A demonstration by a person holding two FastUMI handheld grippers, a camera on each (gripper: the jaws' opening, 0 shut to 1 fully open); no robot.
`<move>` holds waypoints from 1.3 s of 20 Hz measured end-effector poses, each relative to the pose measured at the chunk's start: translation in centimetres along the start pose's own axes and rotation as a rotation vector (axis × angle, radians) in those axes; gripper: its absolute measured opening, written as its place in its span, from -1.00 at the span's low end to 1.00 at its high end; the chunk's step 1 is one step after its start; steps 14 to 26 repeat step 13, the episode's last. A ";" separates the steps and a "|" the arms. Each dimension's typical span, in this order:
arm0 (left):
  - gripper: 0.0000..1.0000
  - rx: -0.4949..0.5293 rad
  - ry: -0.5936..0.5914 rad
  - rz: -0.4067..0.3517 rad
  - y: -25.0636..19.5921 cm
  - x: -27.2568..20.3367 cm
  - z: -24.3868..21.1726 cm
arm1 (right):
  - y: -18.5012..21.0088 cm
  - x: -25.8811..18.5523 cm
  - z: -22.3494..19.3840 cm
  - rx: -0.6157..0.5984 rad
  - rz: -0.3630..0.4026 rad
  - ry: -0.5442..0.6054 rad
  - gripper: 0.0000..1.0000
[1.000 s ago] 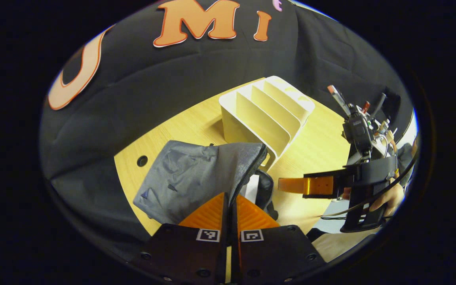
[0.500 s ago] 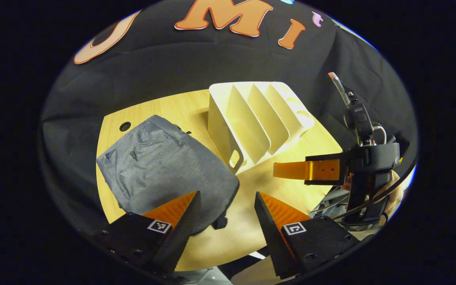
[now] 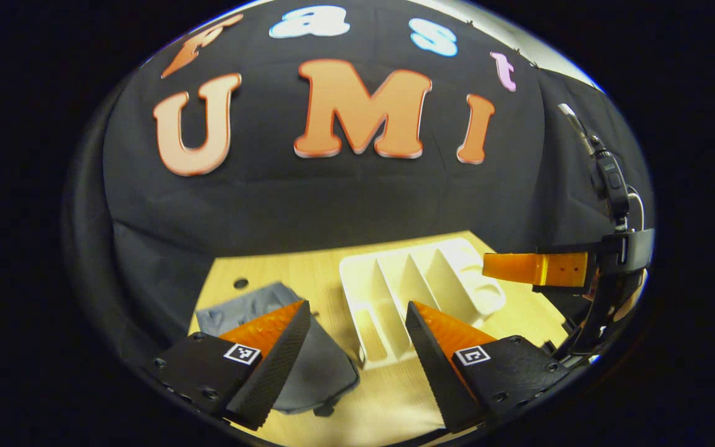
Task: Open the schoolbag, grab two books from the bookshelf and put them into the schoolbag.
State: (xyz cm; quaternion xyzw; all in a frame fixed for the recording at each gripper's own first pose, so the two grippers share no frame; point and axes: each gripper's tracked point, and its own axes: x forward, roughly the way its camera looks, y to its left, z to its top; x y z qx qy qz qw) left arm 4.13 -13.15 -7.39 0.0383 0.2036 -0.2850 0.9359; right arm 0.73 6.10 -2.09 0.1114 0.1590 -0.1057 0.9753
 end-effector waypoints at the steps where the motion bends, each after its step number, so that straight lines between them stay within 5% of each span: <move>1: 0.95 0.015 -0.091 0.042 1.2 0.6 0.9 | 0.1 -1.0 1.9 -0.010 0.005 -0.072 0.95; 8: 0.92 0.023 -0.367 0.185 3.2 0.3 3.0 | 1.4 -4.6 9.5 -0.078 0.046 -0.500 0.95; 26: 0.91 0.054 -0.415 0.176 3.3 -0.4 4.0 | 2.9 -3.8 7.4 -0.063 0.060 -0.465 0.95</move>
